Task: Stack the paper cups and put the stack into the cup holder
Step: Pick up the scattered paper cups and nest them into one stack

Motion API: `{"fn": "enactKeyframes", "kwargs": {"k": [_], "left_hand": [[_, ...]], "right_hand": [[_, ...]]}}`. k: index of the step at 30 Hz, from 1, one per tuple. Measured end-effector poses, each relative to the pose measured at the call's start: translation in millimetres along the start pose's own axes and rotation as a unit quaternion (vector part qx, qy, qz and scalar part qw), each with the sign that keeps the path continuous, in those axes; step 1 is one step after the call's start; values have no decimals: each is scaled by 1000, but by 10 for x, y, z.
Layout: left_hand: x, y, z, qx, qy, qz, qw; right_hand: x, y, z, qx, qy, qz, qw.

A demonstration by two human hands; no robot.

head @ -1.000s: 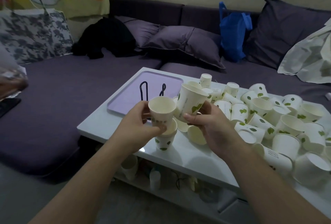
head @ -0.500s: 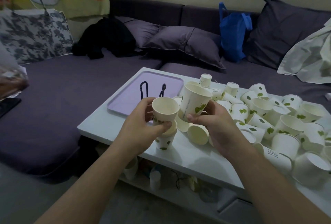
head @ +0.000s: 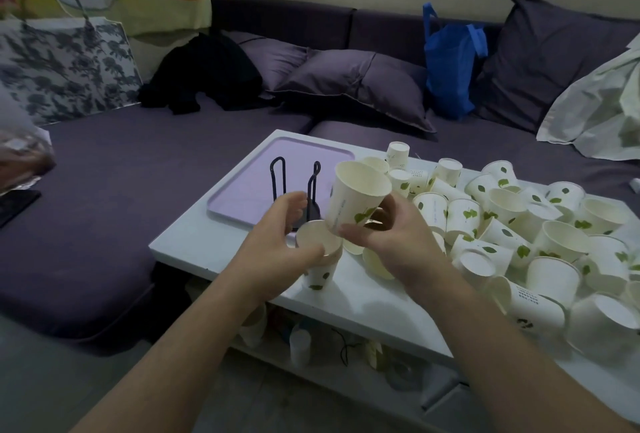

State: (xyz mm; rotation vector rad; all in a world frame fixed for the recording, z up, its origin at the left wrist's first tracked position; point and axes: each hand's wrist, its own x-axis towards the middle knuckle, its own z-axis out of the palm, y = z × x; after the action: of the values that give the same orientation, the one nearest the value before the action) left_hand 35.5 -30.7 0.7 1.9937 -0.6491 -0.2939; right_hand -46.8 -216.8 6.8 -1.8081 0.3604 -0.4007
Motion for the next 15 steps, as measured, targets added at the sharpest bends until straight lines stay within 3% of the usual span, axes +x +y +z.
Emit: {"fn": "enactKeyframes", "kwargs": {"k": [5, 15], "left_hand": [[-63, 58, -87, -67, 41, 50, 996], [-16, -47, -9, 37, 49, -12, 998]], "right_hand": [[28, -8, 226, -61, -31, -1, 998], [-43, 4, 202, -171, -86, -13, 981]]}}
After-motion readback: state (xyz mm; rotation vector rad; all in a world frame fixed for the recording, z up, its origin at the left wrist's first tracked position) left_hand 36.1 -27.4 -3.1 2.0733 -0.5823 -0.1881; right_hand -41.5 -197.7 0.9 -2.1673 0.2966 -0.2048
